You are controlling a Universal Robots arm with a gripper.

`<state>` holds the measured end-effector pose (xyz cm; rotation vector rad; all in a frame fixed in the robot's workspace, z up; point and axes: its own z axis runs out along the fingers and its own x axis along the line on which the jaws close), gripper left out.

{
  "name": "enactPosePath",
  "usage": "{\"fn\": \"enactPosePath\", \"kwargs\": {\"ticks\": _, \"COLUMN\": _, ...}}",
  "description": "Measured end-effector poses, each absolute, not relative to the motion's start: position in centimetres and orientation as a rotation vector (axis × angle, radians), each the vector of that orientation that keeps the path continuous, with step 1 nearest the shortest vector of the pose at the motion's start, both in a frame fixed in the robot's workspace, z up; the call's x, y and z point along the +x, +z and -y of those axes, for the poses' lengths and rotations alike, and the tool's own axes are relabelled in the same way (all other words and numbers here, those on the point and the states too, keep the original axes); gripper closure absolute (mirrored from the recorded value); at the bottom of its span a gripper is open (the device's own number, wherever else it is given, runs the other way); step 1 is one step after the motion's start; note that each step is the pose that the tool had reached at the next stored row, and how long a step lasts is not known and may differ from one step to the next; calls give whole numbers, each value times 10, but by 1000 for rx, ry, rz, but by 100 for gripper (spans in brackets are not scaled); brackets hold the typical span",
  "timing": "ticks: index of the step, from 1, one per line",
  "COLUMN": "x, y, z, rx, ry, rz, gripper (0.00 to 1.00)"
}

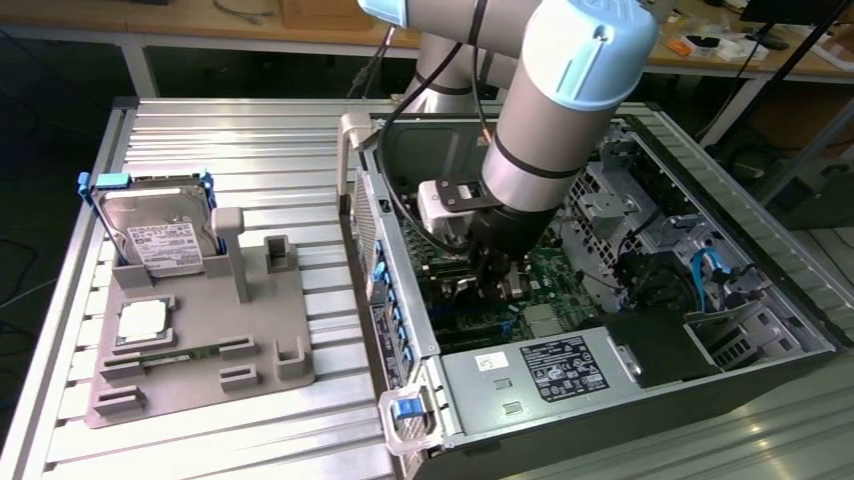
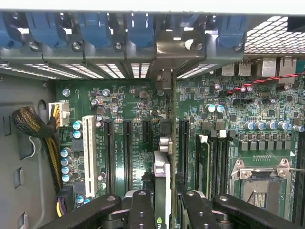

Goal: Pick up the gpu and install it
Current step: 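Insert the gpu into the slot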

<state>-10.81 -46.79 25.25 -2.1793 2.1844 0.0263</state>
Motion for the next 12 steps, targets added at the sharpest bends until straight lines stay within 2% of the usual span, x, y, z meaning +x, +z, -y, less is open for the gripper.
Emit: {"fn": "enactPosePath", "kwargs": {"ticks": 12, "x": -108, "y": 249, "z": 468, "rx": -2178, "ry": 24, "rz": -2183, "gripper": 73}}
